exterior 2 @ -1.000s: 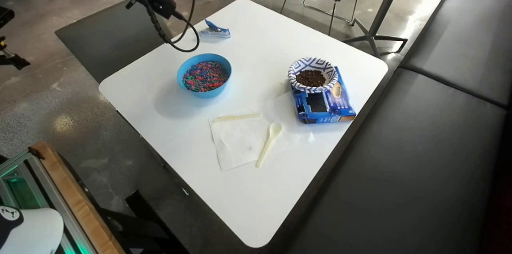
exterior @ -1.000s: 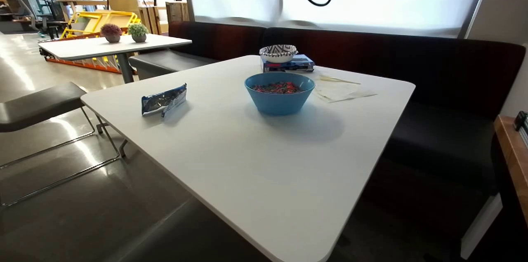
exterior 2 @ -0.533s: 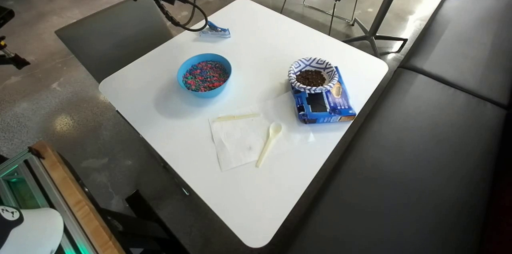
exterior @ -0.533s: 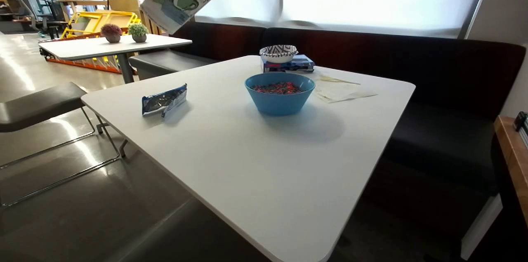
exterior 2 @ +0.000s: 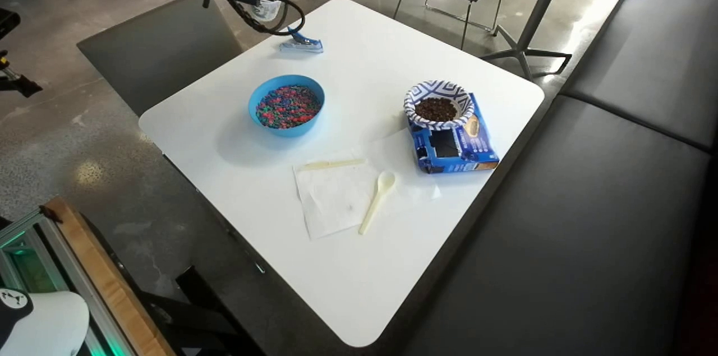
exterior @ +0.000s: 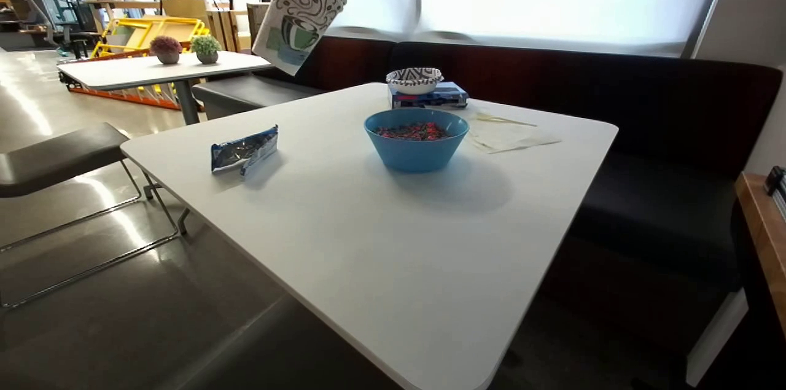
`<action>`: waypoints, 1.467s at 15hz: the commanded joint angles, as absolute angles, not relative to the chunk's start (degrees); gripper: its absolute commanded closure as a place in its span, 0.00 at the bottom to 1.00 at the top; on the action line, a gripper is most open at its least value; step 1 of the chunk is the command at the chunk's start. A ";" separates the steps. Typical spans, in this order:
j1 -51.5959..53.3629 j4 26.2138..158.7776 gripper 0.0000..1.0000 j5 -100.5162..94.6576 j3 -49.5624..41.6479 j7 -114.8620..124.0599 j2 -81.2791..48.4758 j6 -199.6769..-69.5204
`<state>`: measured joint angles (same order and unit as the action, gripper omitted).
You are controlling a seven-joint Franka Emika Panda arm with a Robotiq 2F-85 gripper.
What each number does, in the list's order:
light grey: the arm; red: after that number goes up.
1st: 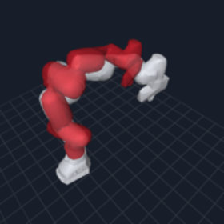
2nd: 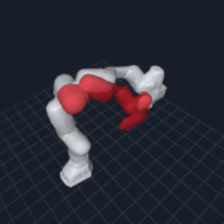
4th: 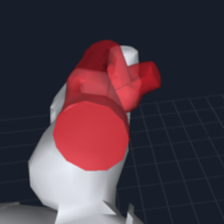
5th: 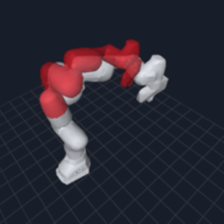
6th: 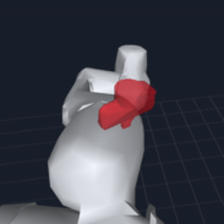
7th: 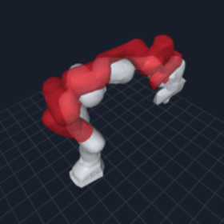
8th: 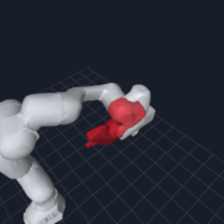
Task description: Pour the cereal out of the coffee cup and into the blue bowl.
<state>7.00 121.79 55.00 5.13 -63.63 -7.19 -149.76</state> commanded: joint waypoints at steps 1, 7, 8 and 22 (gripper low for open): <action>10.89 124.76 0.99 39.89 5.94 -52.28 -7.76 -160.83; 27.35 128.02 0.99 11.80 -13.21 -36.88 -12.31 -171.05; 29.81 126.55 0.99 7.11 -17.33 -34.72 -14.09 -170.78; 35.36 104.63 0.99 -35.37 -22.72 -14.19 -23.62 -145.32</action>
<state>44.16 106.95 -32.72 -32.65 -14.44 -23.86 -148.31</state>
